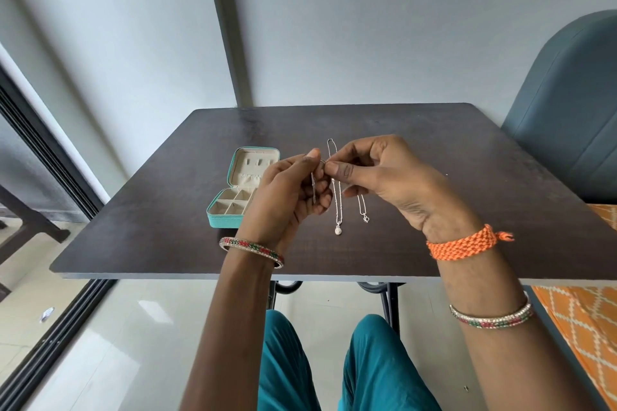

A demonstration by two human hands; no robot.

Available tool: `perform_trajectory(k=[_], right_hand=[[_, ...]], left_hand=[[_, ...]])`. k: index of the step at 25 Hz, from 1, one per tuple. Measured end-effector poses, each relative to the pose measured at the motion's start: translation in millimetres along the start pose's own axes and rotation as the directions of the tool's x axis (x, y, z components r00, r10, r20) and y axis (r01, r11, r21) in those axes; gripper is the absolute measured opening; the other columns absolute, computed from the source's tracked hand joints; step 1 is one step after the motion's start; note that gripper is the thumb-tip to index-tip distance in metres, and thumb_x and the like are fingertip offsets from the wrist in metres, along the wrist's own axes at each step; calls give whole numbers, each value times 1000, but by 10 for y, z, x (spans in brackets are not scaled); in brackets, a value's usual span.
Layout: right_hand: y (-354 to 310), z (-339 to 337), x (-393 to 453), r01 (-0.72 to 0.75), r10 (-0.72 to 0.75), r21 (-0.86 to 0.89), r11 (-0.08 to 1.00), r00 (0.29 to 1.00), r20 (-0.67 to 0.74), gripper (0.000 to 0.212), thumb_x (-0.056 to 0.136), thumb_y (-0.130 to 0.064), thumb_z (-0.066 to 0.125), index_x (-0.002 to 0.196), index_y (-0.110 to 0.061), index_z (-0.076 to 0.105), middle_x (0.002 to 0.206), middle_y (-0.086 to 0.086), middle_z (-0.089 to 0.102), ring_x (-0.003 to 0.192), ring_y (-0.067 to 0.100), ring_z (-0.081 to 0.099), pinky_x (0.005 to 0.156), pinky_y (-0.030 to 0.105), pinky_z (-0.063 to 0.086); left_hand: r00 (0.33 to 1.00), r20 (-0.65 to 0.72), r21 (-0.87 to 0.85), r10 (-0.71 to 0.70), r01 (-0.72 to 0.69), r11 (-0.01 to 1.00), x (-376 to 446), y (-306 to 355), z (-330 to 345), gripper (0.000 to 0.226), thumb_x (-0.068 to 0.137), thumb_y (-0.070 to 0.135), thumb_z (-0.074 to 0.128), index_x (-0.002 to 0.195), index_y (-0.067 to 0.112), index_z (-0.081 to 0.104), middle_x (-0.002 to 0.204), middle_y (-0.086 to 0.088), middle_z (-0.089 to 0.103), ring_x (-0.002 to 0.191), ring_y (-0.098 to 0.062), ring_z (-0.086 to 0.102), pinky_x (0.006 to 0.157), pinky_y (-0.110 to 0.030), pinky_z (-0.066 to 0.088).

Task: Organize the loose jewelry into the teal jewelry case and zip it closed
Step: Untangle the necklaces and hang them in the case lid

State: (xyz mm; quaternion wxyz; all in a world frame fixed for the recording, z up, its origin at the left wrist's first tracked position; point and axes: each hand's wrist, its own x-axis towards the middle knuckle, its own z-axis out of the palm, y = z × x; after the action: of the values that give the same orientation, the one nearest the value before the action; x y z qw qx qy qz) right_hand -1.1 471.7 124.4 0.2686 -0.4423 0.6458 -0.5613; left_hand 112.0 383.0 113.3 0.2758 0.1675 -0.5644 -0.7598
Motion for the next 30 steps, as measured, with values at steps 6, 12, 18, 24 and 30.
perform_trajectory(k=[6,12,18,24,30], right_hand=[[-10,83,85,107,-115,-89,990,990,-85,10,86,-6,64,77,-8,68,68,-3,63,59,-6,56,59,10,44],[40,88,395,98,-119,-167,981,985,-124,11,85,-10,67,74,-13,68,60,-9,57,49,-6,47,54,8,38],[112,70,810,96,-123,-313,945,990,-67,8,81,-16,73,73,-18,70,75,3,67,72,8,55,72,26,46],[150,205,1199,106,-99,-495,862,994,40,6,80,-18,73,83,-13,73,68,-11,61,64,-6,53,62,8,39],[231,385,1553,103,-67,-619,778,994,82,7,77,-27,74,72,-28,69,96,-7,66,110,14,53,96,35,41]], left_hand=[[994,-109,-150,-8,-8,989,55,-23,-16,26,94,9,46,69,7,55,58,-3,55,51,-11,54,49,-18,50],[858,-513,-121,-3,-69,990,262,-251,-369,19,91,0,47,79,14,49,72,-2,51,65,-12,50,58,-20,51],[783,-610,222,122,21,975,679,-107,-964,22,91,8,49,73,19,49,69,2,51,61,-7,48,47,-17,47],[777,-579,618,246,221,754,1397,-197,-1703,13,85,10,52,90,9,64,72,-6,62,66,-21,54,71,-31,47],[876,-482,668,5,363,649,1741,-623,-1983,42,90,41,51,63,10,56,69,-11,54,70,-24,53,67,-34,45]])
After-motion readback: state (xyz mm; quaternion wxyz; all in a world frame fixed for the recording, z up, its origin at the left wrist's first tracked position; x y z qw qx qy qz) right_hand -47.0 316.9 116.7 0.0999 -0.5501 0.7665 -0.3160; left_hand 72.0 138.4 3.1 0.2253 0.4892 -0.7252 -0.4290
